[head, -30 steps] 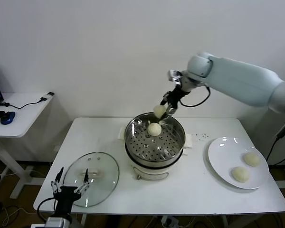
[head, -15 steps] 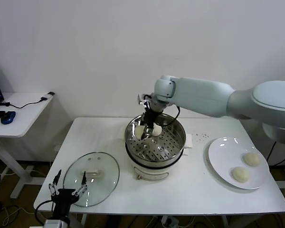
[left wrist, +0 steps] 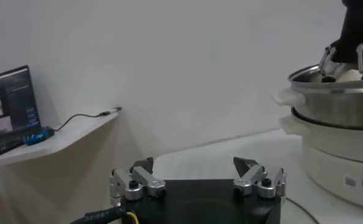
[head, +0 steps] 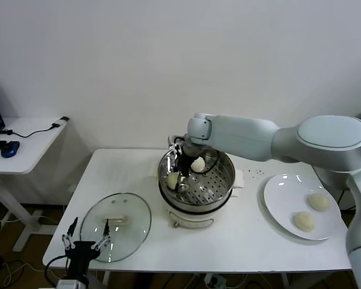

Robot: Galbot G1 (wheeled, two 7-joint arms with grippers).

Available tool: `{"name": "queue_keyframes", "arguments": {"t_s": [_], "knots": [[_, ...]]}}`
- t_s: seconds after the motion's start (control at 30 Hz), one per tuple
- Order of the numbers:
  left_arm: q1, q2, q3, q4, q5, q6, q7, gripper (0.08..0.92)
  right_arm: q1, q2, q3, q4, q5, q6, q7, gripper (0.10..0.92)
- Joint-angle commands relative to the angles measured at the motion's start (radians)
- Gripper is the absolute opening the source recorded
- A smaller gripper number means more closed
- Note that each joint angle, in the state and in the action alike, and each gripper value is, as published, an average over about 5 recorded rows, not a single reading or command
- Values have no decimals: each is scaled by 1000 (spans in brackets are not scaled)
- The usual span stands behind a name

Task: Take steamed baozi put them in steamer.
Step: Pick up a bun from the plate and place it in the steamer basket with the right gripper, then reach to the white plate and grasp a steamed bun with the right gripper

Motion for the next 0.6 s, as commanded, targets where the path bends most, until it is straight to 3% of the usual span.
{"name": "queue_keyframes", "arguments": {"t_s": [0.03, 0.3, 0.6], "knots": [[-2, 0, 1, 1, 1, 1, 0, 823, -5, -2, 5, 1, -1, -7, -2, 809], [-3, 1, 3, -1, 5, 3, 0, 823, 86, -114, 29, 79, -10, 11, -61, 823], [-4, -1, 1, 1, 10, 6, -1, 823, 221, -371, 45, 223, -68, 67, -140, 823]]}}
